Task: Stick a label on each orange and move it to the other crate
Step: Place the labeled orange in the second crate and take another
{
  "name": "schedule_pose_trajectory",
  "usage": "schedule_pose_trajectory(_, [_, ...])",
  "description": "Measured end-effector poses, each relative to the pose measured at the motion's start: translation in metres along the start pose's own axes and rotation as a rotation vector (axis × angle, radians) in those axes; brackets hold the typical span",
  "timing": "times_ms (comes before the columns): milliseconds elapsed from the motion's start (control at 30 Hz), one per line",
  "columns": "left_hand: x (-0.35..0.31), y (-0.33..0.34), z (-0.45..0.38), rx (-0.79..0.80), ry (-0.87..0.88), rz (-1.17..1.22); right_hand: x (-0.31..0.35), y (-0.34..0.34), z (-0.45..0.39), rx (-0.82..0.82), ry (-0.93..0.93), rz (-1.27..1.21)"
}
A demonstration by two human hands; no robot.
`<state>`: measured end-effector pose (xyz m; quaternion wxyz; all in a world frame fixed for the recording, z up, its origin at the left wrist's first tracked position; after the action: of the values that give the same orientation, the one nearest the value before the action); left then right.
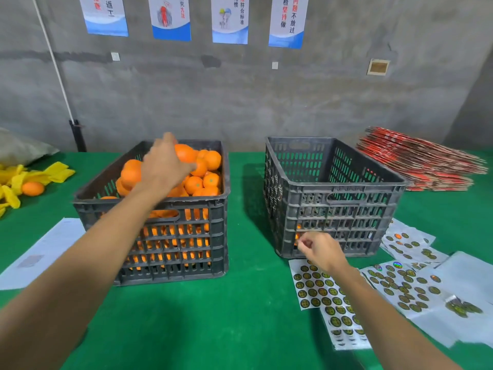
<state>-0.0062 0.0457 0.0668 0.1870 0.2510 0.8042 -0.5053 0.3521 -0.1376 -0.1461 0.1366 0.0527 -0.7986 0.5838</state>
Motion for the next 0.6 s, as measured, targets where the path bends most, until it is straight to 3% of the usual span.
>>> schedule_pose_trajectory(167, [-0.052, 0.035, 0.048, 0.116, 0.118, 0.32, -0.033, 0.051, 0.025, 0.344, 0.194, 0.099])
schedule_pose_trajectory(367, [-0.075, 0.069, 0.077, 0.221, 0.209, 0.4, -0.037, 0.054, 0.035, 0.335, 0.245, -0.012])
schedule_pose_trajectory(600, [-0.076, 0.075, 0.081, 0.197, 0.268, 0.372, -0.034, 0.052, 0.037, 0.288, 0.248, -0.024])
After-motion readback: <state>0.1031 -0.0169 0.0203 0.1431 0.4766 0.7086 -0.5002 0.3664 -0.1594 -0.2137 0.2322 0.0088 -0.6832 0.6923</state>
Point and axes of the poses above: each hand's wrist, its own z-axis away from the middle knuckle, its own y-axis out of the palm, x = y × z, the point moved 9 cm from there along -z, towards the middle knuckle, and after that the axes turned 11 degrees about -y, right-handed, at the moved point
